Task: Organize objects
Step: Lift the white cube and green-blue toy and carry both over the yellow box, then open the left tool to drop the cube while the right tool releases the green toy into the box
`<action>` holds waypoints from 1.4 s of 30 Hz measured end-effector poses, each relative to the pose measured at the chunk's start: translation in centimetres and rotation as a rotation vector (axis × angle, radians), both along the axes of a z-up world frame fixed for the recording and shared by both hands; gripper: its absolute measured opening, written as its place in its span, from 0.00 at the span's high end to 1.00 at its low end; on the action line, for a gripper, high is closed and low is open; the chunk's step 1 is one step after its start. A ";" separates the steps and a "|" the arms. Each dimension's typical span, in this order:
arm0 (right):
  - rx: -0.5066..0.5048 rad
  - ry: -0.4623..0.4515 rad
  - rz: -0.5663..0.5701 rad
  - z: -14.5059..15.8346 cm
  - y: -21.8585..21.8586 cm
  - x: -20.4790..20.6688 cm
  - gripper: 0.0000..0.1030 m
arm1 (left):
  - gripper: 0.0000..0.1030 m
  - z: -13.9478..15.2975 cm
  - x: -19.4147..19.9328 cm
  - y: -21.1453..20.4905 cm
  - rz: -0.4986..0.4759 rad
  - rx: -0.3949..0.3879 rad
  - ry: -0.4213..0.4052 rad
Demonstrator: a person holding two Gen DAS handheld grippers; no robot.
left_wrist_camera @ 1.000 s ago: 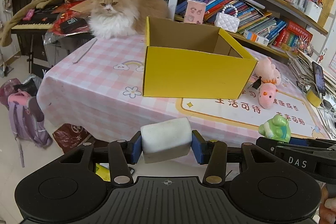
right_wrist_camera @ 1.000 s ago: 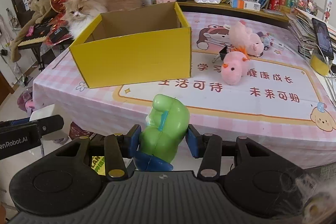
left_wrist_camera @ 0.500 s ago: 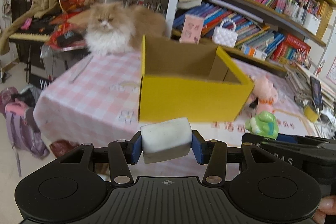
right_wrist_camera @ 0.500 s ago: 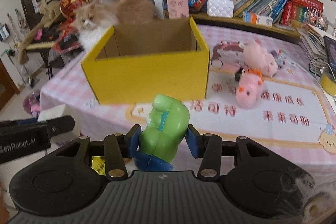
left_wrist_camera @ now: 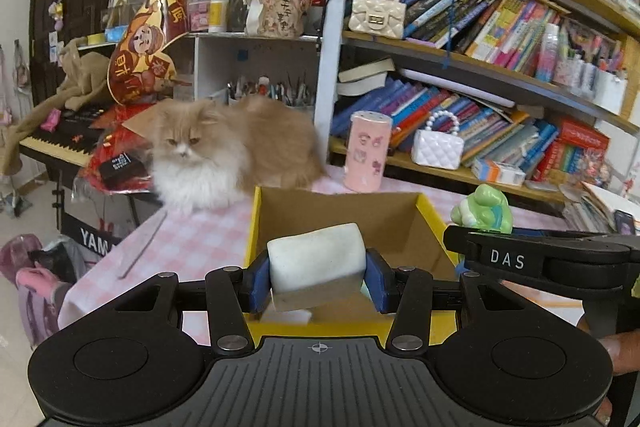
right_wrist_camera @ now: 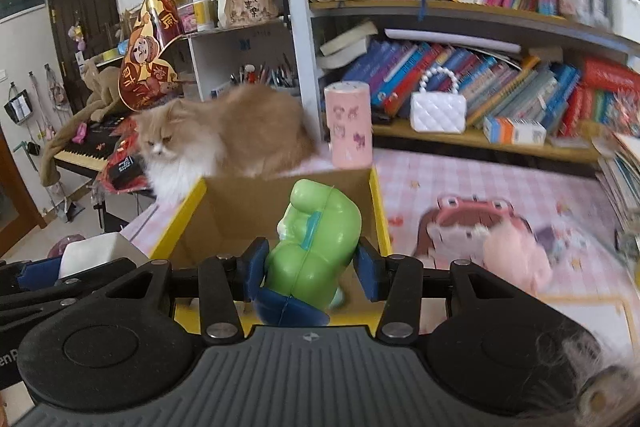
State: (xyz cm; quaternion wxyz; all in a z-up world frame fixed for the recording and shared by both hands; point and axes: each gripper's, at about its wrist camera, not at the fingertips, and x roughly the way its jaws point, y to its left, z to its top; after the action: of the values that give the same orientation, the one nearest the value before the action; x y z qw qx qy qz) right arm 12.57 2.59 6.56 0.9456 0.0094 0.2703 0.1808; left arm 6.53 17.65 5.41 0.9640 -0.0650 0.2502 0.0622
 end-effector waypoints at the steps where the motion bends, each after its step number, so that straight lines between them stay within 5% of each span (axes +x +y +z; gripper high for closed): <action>1: -0.007 0.002 0.013 0.0 0.2 1.2 0.57 | 0.55 -0.2 0.6 -0.1 0.008 0.002 0.005; 8: -0.115 0.018 0.081 -1.7 2.3 7.7 0.57 | 0.55 -2.4 5.6 -0.6 0.060 0.050 0.081; 18: -0.307 0.228 0.267 -6.3 5.7 15.5 0.57 | 0.55 -5.2 9.9 -1.1 0.094 0.053 0.203; 23: -0.326 0.290 0.296 -7.6 5.8 16.7 0.56 | 0.55 -6.1 10.7 -1.5 0.103 0.052 0.240; 42: -0.160 0.118 0.223 -2.7 3.8 13.1 0.41 | 0.29 -2.5 7.9 -0.9 0.147 0.047 0.107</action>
State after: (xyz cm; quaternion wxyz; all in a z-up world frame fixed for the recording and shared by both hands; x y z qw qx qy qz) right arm 25.66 6.35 3.86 0.8998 -0.0854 0.3383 0.2620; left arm 14.48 16.73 2.93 0.9434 -0.0571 0.2943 0.1420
